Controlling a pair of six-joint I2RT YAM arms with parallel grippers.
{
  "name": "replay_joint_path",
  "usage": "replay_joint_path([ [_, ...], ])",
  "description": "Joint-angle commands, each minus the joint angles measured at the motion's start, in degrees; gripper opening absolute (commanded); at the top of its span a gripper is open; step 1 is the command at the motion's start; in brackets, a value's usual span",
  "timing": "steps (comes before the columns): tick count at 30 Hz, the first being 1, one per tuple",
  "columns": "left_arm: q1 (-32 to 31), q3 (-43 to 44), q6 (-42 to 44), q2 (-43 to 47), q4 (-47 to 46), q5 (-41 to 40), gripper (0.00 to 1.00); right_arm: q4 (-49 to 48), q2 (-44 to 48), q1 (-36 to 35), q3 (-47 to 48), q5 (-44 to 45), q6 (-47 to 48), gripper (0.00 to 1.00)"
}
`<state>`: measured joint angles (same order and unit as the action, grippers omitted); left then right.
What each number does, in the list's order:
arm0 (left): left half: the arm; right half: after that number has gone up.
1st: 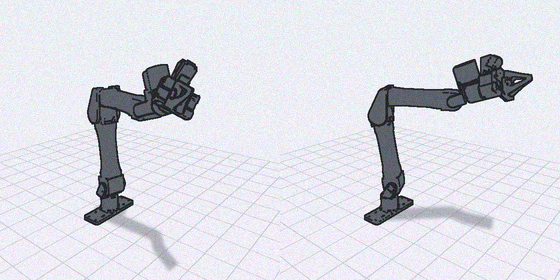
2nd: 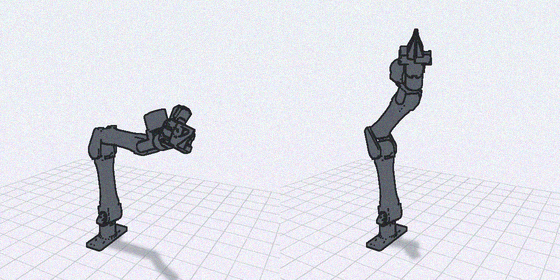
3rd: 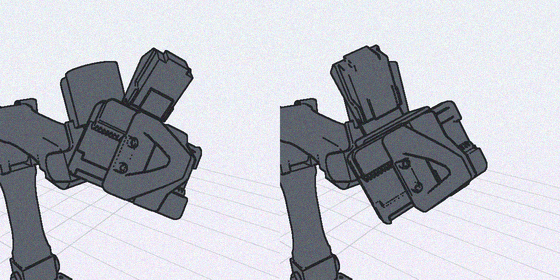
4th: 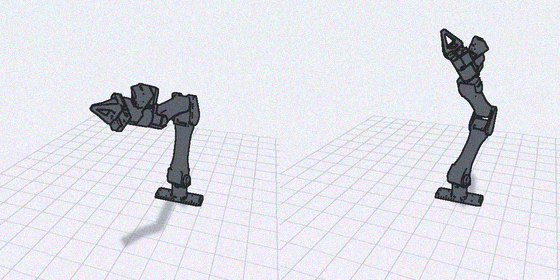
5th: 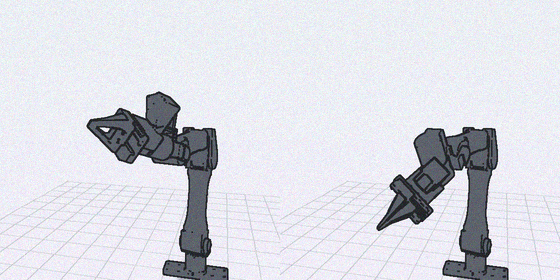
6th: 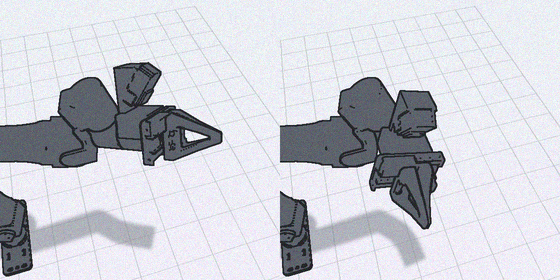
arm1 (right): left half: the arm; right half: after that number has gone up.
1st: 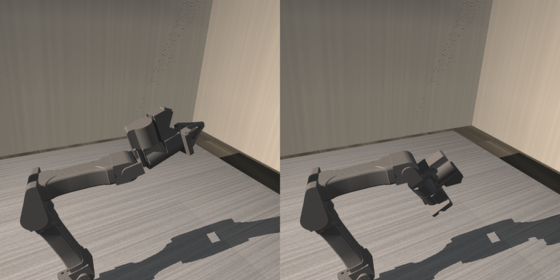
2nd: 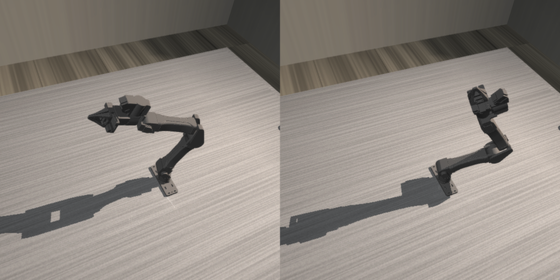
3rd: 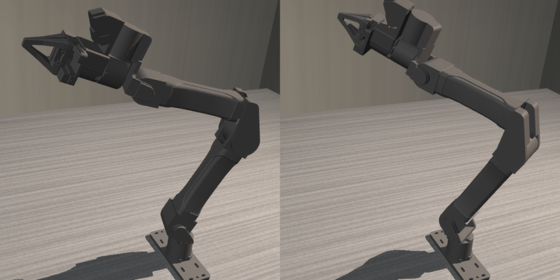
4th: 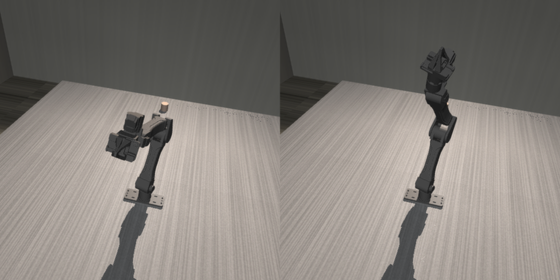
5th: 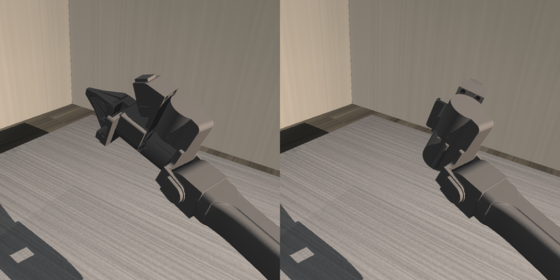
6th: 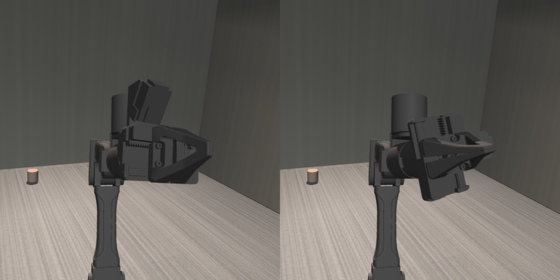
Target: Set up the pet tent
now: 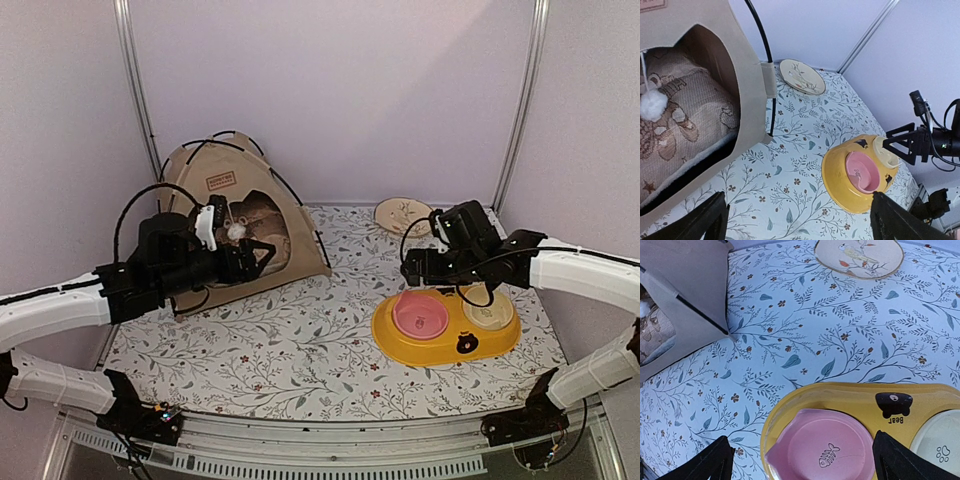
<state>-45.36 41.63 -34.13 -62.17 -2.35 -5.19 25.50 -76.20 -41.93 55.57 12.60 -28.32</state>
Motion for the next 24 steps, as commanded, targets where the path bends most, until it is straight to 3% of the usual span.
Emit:
replay_joint_path([
  [1, 3.5, -2.2, 1.4, 4.4, -1.4, -0.5, 0.99, -4.9, 5.0, 5.4, -4.2, -1.1, 1.6, 0.99],
  [7, 8.2, -1.8, 4.3, 7.6, 3.1, -1.5, 0.99, -13.1, 12.3, 15.7, -11.9, -0.3, 2.2, 0.99],
  [15, 12.6, -2.7, 10.5, 16.8, 7.7, -9.0, 0.99, -34.7, 20.6, 29.3, -28.2, -2.3, 11.6, 0.99],
  [21, 17.8, -3.4, 15.1, 20.3, 11.0, -10.9, 0.99, -48.9, 16.3, 42.0, -33.5, -6.3, 14.8, 0.99],
  [24, 21.3, -5.2, 18.2, 20.9, 9.4, -10.1, 0.99, -59.8, 10.8, 44.4, -36.2, -4.9, 16.8, 0.99],
])
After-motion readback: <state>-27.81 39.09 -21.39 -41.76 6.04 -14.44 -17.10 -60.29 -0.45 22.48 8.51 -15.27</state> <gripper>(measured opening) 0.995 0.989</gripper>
